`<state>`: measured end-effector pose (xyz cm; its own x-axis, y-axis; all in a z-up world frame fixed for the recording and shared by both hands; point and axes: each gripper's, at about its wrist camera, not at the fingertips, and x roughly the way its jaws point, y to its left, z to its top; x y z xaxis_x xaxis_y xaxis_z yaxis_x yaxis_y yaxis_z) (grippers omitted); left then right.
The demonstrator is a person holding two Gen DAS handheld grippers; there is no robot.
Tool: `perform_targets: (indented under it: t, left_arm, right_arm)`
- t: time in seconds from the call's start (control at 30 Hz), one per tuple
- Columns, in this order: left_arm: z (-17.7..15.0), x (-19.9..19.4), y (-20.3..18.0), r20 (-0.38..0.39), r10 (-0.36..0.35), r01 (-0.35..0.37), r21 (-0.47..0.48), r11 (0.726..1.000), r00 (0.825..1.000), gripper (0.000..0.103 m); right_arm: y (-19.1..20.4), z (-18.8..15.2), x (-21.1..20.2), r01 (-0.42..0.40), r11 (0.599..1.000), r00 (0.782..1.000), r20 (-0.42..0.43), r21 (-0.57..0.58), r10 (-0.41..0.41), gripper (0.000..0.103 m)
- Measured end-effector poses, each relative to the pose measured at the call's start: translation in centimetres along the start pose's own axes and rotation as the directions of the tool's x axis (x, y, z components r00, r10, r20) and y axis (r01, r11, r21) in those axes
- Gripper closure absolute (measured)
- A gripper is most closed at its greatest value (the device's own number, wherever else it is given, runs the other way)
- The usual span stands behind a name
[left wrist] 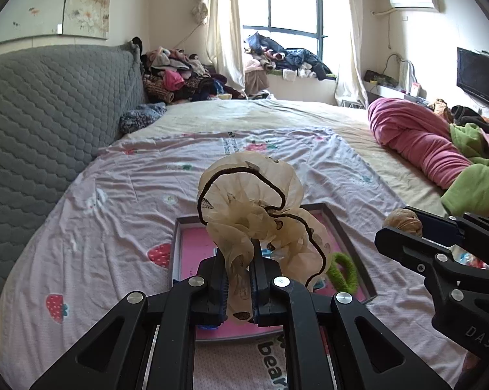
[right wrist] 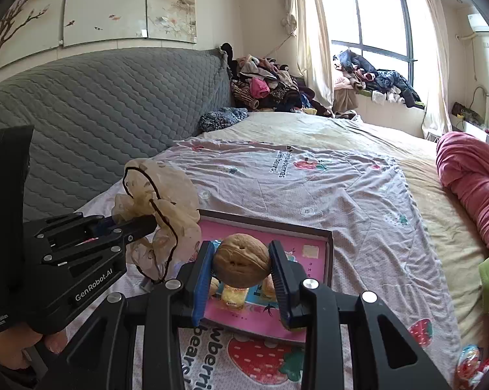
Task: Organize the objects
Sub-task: 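Lower the scrunchie and walnut into the pink tray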
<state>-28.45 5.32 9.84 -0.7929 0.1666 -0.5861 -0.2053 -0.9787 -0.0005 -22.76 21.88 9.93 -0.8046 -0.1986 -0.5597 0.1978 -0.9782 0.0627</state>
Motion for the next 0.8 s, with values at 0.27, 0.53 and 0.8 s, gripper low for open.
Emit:
perform_targets:
  t: [0.27, 0.53, 0.8]
  left_arm:
    - [-2.1, 3.7, 0.1, -0.009, -0.007, 0.007, -0.015, 1.0, 1.0, 0.092]
    - [-4.8, 5.8, 0.7, -0.005, -0.005, 0.005, -0.021, 1.0, 1.0, 0.092]
    - [-6.3, 7.3, 1.0, -0.021, -0.008, 0.007, -0.034, 0.999, 1.0, 0.092]
  right_arm:
    - [-0.7, -1.6, 3.6, -0.003, 1.0, 1.0, -0.009, 0.021, 0.003, 0.068]
    - [-0.9, -3.8, 6.7, -0.002, 1.0, 0.999, -0.036, 0.026, 0.003, 0.068]
    - [-1.1, -5.3, 8.2, 0.012, 1.0, 0.998, -0.059, 0.017, -0.011, 0.068]
